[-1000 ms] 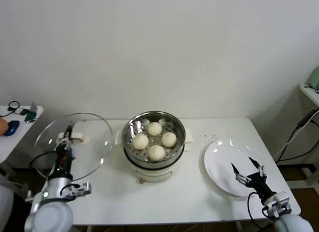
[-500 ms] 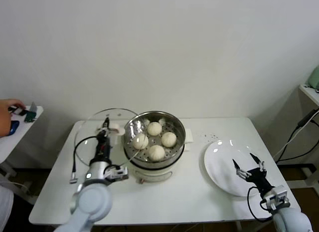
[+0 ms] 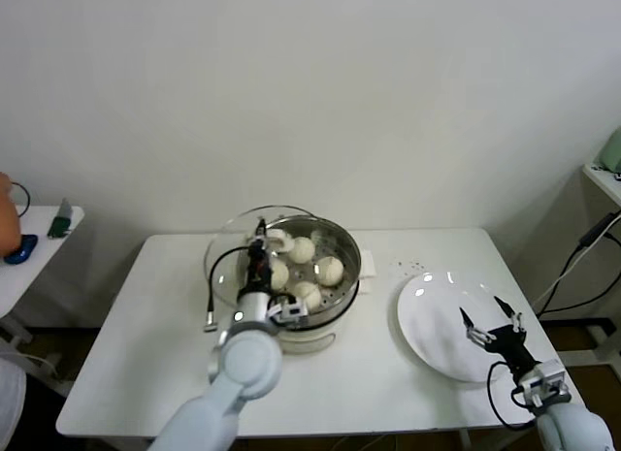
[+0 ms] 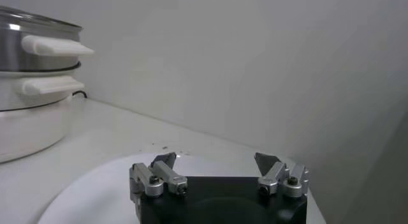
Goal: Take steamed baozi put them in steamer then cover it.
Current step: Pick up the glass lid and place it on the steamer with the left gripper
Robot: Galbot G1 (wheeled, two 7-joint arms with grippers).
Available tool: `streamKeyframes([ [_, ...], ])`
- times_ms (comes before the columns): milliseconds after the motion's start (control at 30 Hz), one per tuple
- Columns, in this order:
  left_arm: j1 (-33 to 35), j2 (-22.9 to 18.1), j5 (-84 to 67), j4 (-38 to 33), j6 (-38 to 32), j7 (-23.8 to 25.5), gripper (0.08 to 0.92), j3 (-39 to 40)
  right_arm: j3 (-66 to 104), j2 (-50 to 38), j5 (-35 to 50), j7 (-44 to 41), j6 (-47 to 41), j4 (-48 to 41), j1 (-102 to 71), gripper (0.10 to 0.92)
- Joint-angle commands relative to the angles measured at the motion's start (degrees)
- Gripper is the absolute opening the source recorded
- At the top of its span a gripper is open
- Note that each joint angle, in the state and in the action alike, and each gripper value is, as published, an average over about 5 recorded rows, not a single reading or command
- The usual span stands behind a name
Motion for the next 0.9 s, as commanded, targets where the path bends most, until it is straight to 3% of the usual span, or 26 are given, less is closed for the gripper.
streamKeyframes([
  [33,-4.69,-5.77,0.40,6.08,2.60,0.92,0.150,5.16,0.58,0.12,-0.31,0.01,0.21,-0.24,0.04,0.823],
  [900,-4.19,-8.14,5.54,11.43,0.47,-0.59,0.150,5.42,2.87,1.33,-0.40,-1.60,1.42,-1.20,-1.00,0.823],
])
